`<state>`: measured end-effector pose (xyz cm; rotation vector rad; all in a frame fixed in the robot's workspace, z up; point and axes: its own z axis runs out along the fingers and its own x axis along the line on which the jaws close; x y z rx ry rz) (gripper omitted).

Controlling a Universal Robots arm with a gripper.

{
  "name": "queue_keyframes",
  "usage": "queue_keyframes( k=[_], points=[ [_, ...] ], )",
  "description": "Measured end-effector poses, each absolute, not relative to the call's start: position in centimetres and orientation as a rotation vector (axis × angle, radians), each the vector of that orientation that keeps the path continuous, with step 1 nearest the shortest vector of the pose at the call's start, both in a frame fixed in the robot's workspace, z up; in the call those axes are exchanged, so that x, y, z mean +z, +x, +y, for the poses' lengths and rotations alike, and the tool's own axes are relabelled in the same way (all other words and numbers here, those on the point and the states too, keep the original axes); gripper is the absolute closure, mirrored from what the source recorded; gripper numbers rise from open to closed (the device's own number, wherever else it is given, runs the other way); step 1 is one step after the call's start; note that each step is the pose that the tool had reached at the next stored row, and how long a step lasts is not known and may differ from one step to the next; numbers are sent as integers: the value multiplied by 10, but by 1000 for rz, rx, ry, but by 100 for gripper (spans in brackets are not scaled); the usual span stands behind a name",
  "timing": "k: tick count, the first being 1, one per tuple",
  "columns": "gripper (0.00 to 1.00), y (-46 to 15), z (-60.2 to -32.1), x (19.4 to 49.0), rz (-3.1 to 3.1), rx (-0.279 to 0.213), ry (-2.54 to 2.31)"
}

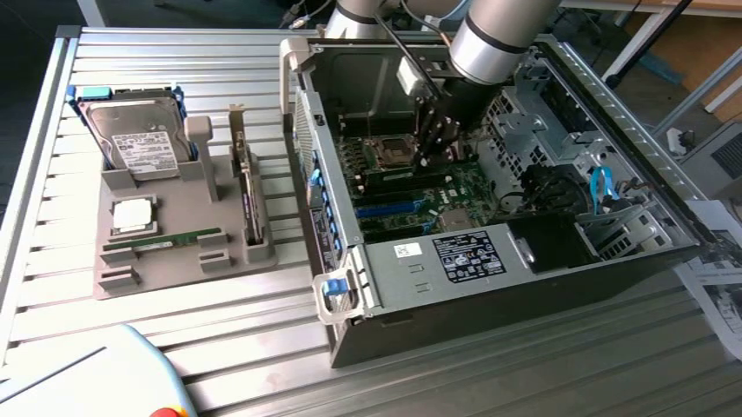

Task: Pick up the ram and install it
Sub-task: 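Insert the ram into the slot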

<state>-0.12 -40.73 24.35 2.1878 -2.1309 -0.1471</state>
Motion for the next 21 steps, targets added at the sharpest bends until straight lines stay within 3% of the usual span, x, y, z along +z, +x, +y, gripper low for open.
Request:
queue_keyframes(
  k=[21],
  points=[
    [87,5,-408,237,-2124,-160,2180]
  ],
)
